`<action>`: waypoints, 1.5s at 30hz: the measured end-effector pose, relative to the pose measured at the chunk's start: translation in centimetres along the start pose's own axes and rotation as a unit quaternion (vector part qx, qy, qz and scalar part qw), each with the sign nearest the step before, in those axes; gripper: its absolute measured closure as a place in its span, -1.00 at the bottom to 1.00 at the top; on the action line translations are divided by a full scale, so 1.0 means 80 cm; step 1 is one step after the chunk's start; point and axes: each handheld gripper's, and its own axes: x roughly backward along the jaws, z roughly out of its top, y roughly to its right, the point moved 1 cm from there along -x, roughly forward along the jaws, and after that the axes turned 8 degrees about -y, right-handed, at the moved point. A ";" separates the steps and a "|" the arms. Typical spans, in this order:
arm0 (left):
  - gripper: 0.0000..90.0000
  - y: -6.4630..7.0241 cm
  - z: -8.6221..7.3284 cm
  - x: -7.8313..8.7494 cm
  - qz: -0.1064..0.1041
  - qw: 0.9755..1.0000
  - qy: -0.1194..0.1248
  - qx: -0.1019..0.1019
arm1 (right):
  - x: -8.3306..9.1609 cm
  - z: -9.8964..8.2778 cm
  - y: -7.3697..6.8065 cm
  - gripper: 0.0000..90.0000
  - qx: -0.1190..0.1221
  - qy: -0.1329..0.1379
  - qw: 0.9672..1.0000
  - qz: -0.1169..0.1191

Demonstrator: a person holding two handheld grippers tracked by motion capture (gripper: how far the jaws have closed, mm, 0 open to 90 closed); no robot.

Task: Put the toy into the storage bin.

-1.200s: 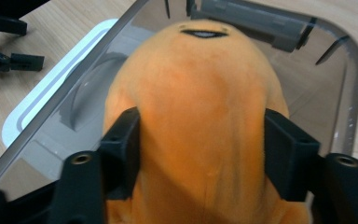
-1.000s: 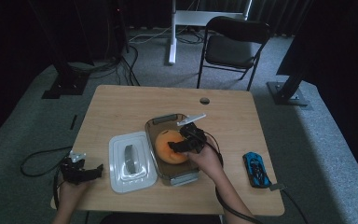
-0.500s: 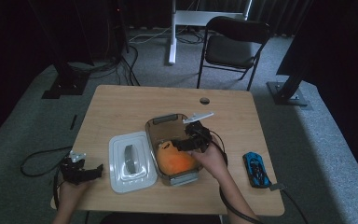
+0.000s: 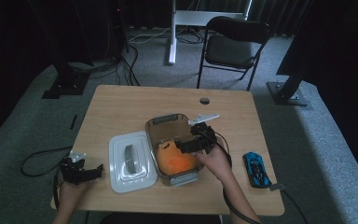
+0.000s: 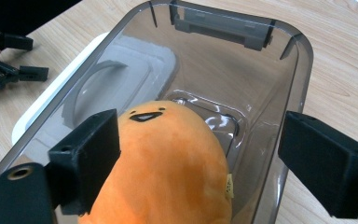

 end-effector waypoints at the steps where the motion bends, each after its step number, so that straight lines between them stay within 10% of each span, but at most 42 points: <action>1: -0.98 0.000 0.000 0.000 0.000 1.000 0.000 0.000 | 0.000 -0.001 0.001 -0.75 0.000 0.001 1.000 -0.001; 45: -0.98 0.000 0.000 0.000 0.000 1.000 -0.001 0.000 | 0.053 -0.094 0.084 -0.75 -0.085 0.046 0.994 -0.059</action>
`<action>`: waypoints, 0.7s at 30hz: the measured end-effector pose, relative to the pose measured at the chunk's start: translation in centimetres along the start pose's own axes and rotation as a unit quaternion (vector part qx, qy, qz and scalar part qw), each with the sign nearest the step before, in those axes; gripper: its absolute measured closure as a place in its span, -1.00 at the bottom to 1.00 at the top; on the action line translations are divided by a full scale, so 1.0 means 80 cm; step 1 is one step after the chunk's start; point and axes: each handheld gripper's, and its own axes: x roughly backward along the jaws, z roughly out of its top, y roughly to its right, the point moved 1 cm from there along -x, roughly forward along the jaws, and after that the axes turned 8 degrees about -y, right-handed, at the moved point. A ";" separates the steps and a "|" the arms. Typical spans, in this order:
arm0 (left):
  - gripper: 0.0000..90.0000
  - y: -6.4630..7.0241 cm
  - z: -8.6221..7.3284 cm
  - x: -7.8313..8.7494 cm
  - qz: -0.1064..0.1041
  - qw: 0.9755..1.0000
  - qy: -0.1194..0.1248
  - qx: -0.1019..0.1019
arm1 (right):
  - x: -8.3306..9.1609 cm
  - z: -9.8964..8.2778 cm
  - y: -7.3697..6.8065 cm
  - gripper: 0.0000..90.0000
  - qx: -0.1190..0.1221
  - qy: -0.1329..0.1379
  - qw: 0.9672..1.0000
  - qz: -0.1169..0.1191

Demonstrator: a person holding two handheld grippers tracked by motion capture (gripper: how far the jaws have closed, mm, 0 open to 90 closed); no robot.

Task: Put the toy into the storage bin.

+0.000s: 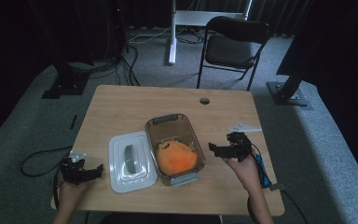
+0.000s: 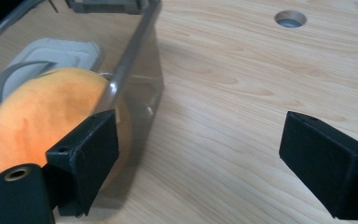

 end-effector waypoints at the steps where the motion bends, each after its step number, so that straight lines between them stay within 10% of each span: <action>1: -0.98 0.000 0.000 0.000 0.000 1.000 0.000 0.000 | 0.001 -0.002 0.003 -0.75 -0.002 0.001 1.000 -0.003; 21: -0.98 0.000 0.000 0.000 0.000 1.000 0.000 0.000 | 0.019 -0.061 0.060 -0.75 -0.056 -0.013 0.998 -0.036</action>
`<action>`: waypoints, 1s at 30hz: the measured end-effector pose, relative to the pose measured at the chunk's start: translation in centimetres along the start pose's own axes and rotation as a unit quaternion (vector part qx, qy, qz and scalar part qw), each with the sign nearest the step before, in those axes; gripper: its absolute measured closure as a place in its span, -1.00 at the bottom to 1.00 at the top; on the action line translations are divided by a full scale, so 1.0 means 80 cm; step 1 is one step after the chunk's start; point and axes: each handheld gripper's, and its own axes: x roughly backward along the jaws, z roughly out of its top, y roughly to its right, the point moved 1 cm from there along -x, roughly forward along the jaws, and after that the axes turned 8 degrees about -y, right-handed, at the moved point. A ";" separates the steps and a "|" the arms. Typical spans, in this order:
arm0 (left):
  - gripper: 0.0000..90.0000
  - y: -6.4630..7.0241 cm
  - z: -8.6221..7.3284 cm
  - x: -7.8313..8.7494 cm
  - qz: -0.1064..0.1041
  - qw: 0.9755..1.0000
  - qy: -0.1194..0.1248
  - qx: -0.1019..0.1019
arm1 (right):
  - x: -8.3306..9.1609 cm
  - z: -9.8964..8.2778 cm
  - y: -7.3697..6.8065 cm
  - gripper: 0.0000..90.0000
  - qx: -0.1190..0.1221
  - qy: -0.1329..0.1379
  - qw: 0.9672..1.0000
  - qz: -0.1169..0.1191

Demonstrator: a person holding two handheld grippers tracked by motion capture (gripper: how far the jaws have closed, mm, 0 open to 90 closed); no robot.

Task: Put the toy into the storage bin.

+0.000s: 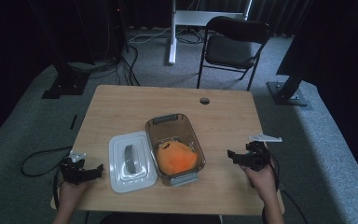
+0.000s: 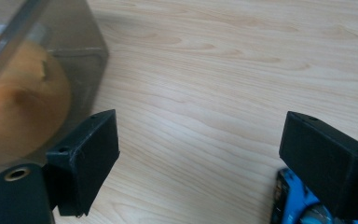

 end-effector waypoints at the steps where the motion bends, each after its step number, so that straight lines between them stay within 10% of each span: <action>1: -0.98 0.000 0.000 0.000 0.000 1.000 0.000 0.000 | 0.000 -0.002 0.003 -0.75 -0.004 -0.001 1.000 -0.001; 30: -0.98 0.000 0.000 0.000 0.000 1.000 0.000 0.000 | -0.011 -0.068 0.065 -0.75 -0.063 -0.036 0.995 -0.068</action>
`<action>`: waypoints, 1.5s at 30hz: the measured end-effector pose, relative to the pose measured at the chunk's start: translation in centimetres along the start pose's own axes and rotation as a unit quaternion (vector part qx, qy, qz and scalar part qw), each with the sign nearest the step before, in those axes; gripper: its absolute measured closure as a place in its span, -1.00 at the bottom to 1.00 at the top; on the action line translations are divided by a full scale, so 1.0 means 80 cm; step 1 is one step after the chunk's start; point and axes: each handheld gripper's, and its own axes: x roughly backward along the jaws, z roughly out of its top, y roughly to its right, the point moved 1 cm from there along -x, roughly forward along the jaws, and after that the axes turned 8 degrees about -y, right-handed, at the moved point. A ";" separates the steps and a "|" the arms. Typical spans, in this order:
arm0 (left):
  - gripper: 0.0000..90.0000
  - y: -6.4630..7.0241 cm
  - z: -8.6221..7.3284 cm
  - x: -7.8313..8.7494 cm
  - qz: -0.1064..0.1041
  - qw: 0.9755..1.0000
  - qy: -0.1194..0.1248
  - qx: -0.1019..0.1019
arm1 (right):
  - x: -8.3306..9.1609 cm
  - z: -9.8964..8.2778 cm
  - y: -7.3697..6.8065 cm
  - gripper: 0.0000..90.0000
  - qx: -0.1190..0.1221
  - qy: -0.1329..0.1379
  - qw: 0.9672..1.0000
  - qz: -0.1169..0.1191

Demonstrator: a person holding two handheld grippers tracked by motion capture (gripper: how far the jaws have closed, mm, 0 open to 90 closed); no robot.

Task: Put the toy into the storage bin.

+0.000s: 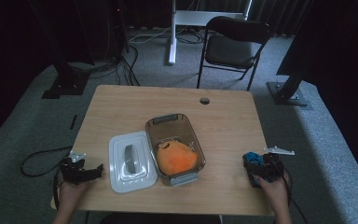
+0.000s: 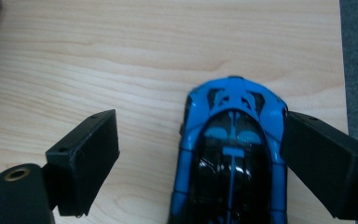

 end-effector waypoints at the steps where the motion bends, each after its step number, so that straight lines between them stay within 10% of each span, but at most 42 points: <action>1: -0.98 0.000 0.000 0.000 0.000 1.000 0.000 0.000 | -0.001 -0.002 0.002 -0.75 -0.002 -0.002 1.000 -0.002; 45: -0.98 0.000 0.000 0.000 0.000 1.000 0.000 0.000 | -0.030 -0.028 0.007 -0.51 0.013 -0.065 0.996 -0.060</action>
